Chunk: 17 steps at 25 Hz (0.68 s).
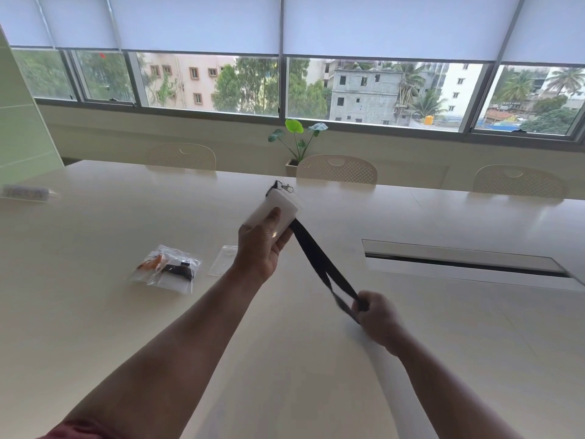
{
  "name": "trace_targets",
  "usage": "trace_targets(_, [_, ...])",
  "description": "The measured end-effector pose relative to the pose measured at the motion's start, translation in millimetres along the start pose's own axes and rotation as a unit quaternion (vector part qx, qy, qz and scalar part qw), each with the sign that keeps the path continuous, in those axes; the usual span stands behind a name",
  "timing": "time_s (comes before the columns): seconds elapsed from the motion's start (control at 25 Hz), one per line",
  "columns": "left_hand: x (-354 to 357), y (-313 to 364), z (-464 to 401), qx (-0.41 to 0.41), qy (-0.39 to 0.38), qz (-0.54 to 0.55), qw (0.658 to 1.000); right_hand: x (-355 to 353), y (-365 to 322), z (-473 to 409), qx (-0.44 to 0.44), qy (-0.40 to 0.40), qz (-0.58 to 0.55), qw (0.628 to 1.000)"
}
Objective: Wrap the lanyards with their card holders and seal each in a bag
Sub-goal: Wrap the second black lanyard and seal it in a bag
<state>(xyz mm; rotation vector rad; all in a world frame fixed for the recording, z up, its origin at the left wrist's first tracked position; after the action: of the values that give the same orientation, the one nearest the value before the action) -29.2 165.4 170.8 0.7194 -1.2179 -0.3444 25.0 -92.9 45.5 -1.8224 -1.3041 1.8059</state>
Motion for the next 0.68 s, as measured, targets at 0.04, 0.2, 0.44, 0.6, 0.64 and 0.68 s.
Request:
trace_targets(0.04, [-1.2, 6.3, -0.4, 0.011, 0.004, 0.011, 1.000, -4.1, 8.0, 1.7, 0.014, 0.035, 0.011, 0.999])
trace_targets(0.2, [-8.3, 24.7, -2.9, 0.027, 0.030, 0.043, 0.998, -9.5, 24.3, 6.2, 0.047, 0.101, -0.146, 0.983])
trace_targets(0.44, [-20.0, 35.5, -7.0, 0.027, 0.066, 0.062, 0.996, -23.2, 34.7, 14.6, 0.094, 0.021, -0.570, 0.816])
trace_targets(0.6, [-23.3, 37.3, -8.3, 0.027, 0.073, 0.070, 0.995, -30.4, 41.9, 15.4, 0.110, 0.062, -0.619, 0.775])
trace_targets(0.64, [-23.1, 36.1, -8.1, 0.024, 0.074, 0.069, 0.995, -29.6, 42.8, 15.6, 0.109, 0.073, -0.628, 0.767])
trace_targets(0.68, [-23.1, 34.7, -8.1, 0.022, 0.074, 0.068, 0.995, -28.5, 43.2, 15.4, 0.104, 0.076, -0.642, 0.756])
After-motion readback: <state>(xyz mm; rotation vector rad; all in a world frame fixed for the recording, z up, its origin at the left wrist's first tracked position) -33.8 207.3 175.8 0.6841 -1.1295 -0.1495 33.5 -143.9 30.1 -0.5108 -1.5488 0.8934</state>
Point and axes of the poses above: each hand's wrist, its own z-axis away from the middle knuckle, its own x-axis out of the palm, y = z × x, the point moved 5 cm from there along -z, towards the middle knuckle, and after that the axes turned 15 degrees about -x, right-handed, at the moved point
